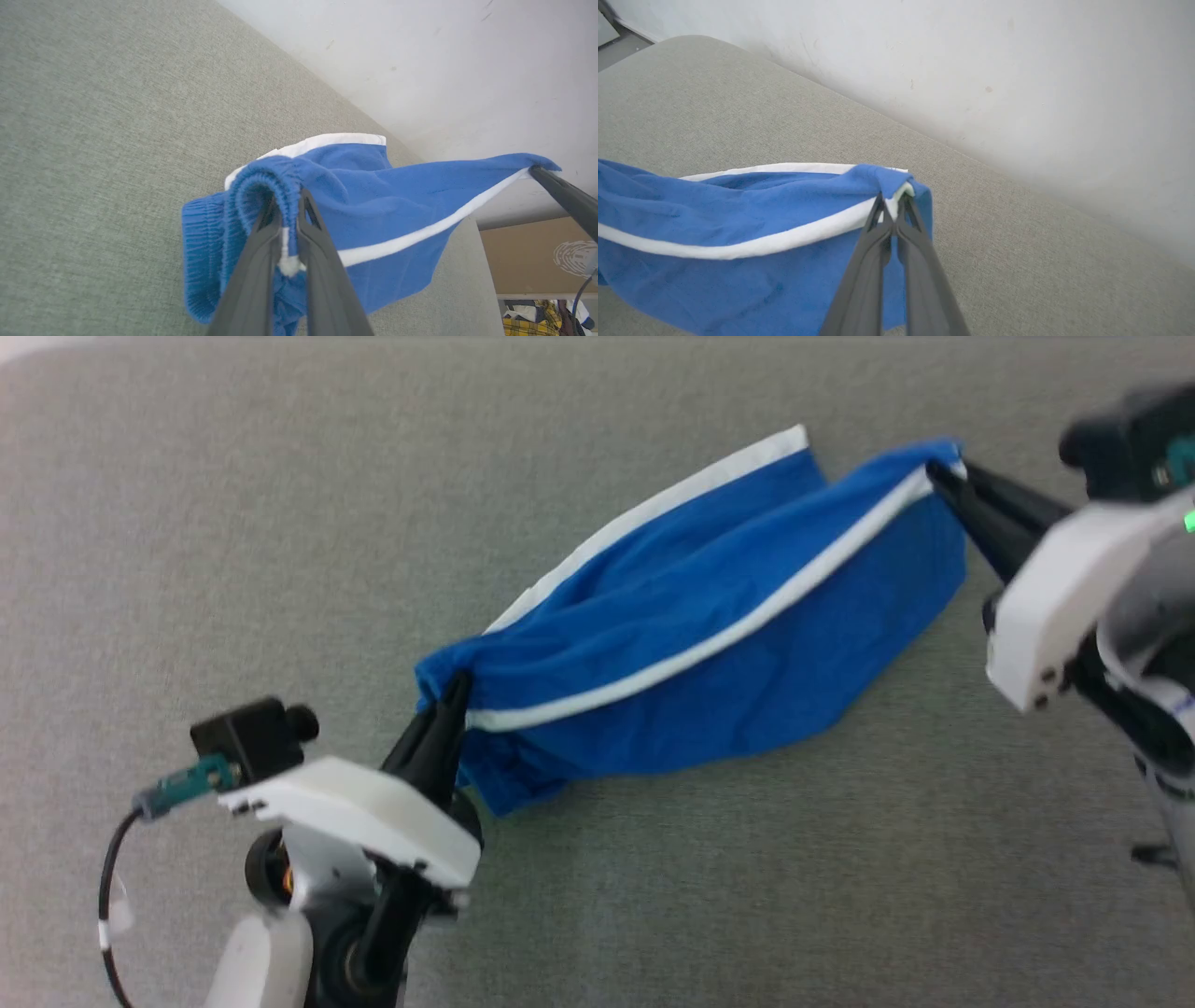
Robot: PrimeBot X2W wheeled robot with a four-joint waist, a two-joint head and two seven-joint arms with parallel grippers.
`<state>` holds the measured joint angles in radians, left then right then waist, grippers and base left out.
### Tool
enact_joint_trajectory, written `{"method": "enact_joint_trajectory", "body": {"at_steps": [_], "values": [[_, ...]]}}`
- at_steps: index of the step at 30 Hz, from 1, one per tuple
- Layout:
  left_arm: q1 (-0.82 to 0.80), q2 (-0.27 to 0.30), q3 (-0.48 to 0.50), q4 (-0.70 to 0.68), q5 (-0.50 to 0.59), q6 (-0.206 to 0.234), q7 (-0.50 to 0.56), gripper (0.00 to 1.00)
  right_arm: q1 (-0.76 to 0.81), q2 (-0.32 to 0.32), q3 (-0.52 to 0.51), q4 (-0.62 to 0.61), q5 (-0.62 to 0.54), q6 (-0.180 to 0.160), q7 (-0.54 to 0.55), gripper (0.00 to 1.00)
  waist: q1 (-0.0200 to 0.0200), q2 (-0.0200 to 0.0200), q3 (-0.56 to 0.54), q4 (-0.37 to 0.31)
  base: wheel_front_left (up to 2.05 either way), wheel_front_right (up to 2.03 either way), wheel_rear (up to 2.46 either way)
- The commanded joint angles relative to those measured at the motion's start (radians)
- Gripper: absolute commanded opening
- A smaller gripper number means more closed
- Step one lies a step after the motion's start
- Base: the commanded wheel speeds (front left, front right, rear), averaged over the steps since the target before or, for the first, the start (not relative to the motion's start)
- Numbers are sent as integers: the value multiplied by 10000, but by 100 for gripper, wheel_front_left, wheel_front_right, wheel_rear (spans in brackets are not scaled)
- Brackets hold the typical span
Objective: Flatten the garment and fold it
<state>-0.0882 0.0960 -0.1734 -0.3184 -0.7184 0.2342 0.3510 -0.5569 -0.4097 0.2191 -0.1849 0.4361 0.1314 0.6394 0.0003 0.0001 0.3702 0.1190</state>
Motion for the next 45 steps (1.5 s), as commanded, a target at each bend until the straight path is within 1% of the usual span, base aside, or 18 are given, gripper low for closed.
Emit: {"method": "enact_joint_trajectory", "body": {"at_steps": [1, 6, 12, 20, 25, 26, 27, 28, 29, 30, 31, 32, 36, 40, 45], "values": [[-400, -87, 24, 162, -19, 83, -77, 0, -593, -70, 260, 379, -46, -7, -8, 0, -3, -1, 766, 574, 0, 0, 0], [-1178, -247, 21, 643, -164, 237, -350, 0, -2160, -141, 1020, 1687, -160, -7, -245, 0, -3, -1, 1275, 807, 0, 0, 0], [-1756, -340, -82, 1160, -305, 356, -614, 0, -3464, -78, 1735, 3436, -309, -7, -617, 0, -3, -1, 1641, 1036, 0, 0, 0], [-2137, -405, -280, 1949, -608, 463, -886, 0, -4239, 143, 2463, 5521, -369, -7, -1303, 0, -3, -1, 1767, 1278, 0, 0, 0], [-2279, -426, -502, 2423, -757, 507, -984, 0, -4416, 273, 2815, 6477, -298, -7, -1618, 0, -3, -1, 1763, 1314, 0, 0, 0], [-2312, -428, -534, 2497, -771, 510, -1004, 10, -4458, 288, 2879, 6619, -267, -7, -1660, 0, -3, -1, 1770, 1307, 0, 0, 0], [-2341, -430, -557, 2559, -787, 514, -1026, 26, -4496, 308, 2940, 6747, -229, -7, -1694, 2, -3, -1, 1774, 1293, 0, 0, 0], [-2363, -431, -575, 2606, -800, 518, -1046, 38, -4528, 328, 2992, 6867, -183, -7, -1693, 16, -3, -1, 1777, 1274, 0, 0, 0], [-2383, -432, -593, 2645, -807, 521, -1060, 44, -4566, 347, 3031, 6974, -131, -7, -1679, 36, -3, -1, 1781, 1251, 0, 0, 0], [-2403, -433, -606, 2679, -807, 524, -1076, 71, -4613, 361, 3077, 7046, -87, -7, -1691, 69, -3, -1, 1782, 1228, 0, 0, 0], [-2403, -433, -606, 2679, -807, 524, -1076, 71, -4613, 361, 3077, 7046, -87, -7, -1691, 69, -3, -1, 1782, 1228, 0, 0, 0], [-2421, -432, -614, 2713, -800, 525, -1090, 100, -4654, 372, 3125, 7091, -40, -7, -1725, 100, -3, -1, 1771, 1198, 0, 0, 0], [-2424, -394, -605, 2819, -747, 524, -1178, 100, -4679, 351, 3292, 7182, 240, -7, -1846, 100, -3, -1, 1570, 1069, 0, 0, 0], [-2311, -305, -591, 2794, -659, 519, -1300, 100, -4525, 231, 3355, 7098, 605, -7, -2021, 100, -3, -1, 1141, 981, 0, 0, 0], [-1951, -78, -664, 2621, -419, 532, -1436, 100, -3950, -8, 3026, 6701, 1011, -7, -2415, 100, -3, -1, 405, 947, 0, 0, 0]]}}
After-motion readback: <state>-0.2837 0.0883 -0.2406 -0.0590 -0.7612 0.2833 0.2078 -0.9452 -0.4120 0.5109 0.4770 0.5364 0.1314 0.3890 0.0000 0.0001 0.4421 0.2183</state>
